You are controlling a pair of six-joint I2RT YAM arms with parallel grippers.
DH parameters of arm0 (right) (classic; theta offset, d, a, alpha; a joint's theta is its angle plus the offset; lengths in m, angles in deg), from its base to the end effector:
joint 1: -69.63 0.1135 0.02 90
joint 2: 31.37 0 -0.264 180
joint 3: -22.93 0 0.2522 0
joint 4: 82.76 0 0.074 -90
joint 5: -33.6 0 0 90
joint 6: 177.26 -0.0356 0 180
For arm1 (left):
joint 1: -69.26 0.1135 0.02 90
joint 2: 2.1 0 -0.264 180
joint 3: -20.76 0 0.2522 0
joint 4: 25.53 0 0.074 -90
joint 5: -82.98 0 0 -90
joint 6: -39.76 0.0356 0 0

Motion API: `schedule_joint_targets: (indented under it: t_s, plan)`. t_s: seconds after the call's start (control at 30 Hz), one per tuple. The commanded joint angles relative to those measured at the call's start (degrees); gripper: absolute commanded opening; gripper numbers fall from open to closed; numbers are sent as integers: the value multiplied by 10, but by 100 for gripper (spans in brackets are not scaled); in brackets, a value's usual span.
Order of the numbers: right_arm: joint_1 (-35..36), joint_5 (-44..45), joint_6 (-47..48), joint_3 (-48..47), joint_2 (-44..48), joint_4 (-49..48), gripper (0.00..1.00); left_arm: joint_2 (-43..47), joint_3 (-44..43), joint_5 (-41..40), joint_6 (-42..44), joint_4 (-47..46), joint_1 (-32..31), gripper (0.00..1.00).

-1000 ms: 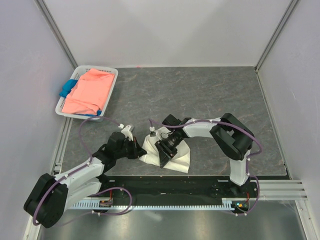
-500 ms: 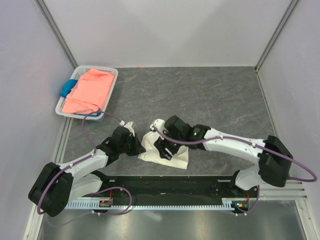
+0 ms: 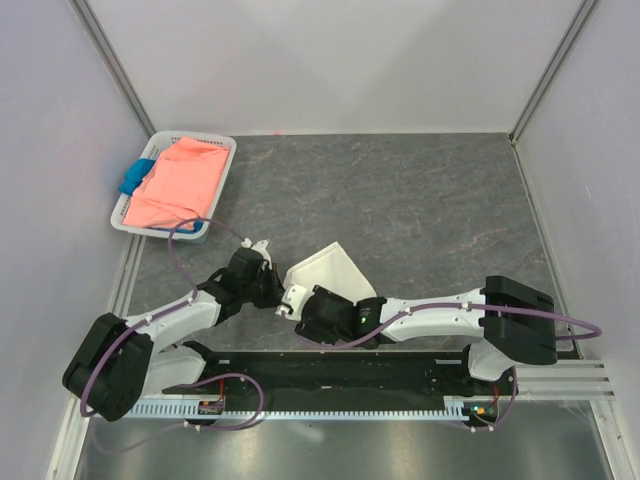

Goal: Fold the napkin, place the utensils inside, and roll it up
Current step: Roll the napkin with the utensil

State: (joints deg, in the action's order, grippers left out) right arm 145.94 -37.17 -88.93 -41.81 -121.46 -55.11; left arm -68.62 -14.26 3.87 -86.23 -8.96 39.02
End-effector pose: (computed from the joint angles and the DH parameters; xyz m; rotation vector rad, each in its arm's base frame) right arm 0.0855 0.3014 0.1836 -1.3639 2.0163 0.1916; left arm 0.1717 -0.1079 0.1428 -0.0346 2.5325 -0.7319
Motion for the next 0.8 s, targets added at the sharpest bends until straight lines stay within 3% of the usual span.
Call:
schedule_joint_targets:
  t_s: [0.0,0.57,0.77]
  plan:
    - [1,33,11,-2,-11,-51,72,-15,-7,-23,7,26,3,2]
    - [-28,-43,44,1,-58,-57,65,-22,-12,5,21,17,3,2]
    - [-53,-113,40,-6,-83,-36,54,-22,-12,24,27,3,3,2]
